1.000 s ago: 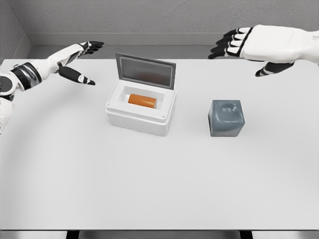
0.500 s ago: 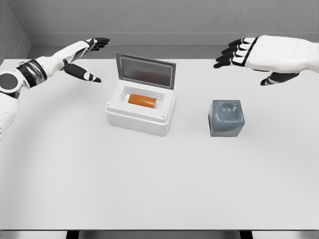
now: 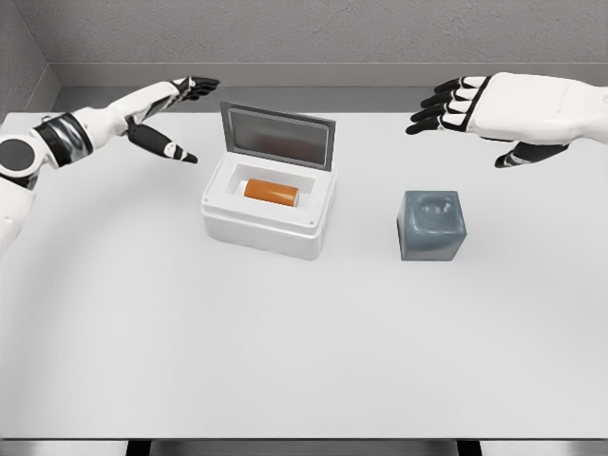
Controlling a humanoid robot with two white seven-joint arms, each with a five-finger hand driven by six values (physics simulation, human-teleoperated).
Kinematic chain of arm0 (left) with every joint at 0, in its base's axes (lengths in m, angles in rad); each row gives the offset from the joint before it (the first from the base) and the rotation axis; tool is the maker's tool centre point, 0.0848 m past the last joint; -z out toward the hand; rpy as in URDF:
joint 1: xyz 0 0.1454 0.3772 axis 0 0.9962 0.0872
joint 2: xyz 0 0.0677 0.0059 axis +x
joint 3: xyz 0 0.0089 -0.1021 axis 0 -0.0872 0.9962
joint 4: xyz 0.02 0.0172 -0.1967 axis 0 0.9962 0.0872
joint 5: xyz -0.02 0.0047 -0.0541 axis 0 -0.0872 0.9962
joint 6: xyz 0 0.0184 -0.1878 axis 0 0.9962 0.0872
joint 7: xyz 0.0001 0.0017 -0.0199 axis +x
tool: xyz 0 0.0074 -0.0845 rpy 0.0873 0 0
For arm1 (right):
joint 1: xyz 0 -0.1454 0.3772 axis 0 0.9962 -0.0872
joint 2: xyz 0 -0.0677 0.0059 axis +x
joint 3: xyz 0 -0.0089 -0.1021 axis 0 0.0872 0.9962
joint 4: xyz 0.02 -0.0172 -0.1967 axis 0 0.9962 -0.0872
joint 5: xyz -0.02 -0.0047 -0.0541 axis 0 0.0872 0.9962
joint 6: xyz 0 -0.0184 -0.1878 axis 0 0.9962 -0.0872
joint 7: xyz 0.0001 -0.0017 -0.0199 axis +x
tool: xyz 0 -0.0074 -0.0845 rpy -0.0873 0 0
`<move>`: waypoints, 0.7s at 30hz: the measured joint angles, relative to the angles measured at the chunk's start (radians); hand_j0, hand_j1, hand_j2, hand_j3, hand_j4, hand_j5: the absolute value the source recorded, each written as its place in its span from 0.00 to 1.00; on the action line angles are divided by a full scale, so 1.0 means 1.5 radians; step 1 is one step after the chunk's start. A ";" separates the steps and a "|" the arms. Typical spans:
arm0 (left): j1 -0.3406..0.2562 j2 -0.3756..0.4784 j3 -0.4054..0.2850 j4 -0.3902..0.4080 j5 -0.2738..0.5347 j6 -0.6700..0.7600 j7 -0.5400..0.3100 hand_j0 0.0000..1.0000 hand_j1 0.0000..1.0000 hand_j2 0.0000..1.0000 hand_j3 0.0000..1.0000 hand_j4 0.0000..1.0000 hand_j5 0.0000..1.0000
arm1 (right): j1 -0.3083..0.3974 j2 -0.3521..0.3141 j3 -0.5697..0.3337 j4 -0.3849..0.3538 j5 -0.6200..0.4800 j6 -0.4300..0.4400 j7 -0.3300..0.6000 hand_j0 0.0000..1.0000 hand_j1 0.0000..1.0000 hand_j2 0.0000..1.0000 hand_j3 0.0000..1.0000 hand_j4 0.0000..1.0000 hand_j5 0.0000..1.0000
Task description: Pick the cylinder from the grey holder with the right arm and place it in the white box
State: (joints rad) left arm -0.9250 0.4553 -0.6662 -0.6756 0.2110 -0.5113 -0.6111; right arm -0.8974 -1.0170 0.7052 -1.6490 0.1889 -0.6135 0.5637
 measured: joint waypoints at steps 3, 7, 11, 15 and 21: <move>0.000 0.009 -0.015 -0.013 0.006 0.000 0.000 1.00 1.00 1.00 1.00 1.00 1.00 | 0.001 0.001 0.001 0.000 0.000 0.000 0.000 1.00 1.00 1.00 1.00 1.00 1.00; 0.001 0.018 -0.035 -0.031 0.008 0.000 0.000 1.00 1.00 1.00 1.00 1.00 1.00 | 0.008 0.003 0.002 -0.001 0.000 0.000 0.000 1.00 1.00 1.00 1.00 1.00 1.00; 0.004 0.029 -0.045 -0.052 0.009 0.000 0.000 1.00 1.00 1.00 1.00 1.00 1.00 | 0.009 0.005 0.003 -0.001 0.000 0.000 0.000 1.00 1.00 1.00 1.00 1.00 1.00; 0.005 0.036 -0.051 -0.067 0.009 0.000 0.000 1.00 1.00 1.00 1.00 1.00 1.00 | 0.013 0.007 0.003 -0.001 0.000 0.000 0.000 1.00 1.00 1.00 1.00 1.00 1.00; 0.006 0.045 -0.059 -0.086 0.010 0.000 0.000 1.00 1.00 1.00 1.00 1.00 1.00 | 0.021 0.008 0.004 -0.001 0.000 0.000 0.000 1.00 1.00 1.00 1.00 1.00 1.00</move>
State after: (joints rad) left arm -0.9158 0.5229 -0.7541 -0.8049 0.2254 -0.5112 -0.6112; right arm -0.8652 -1.0052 0.7108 -1.6506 0.1893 -0.6137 0.5635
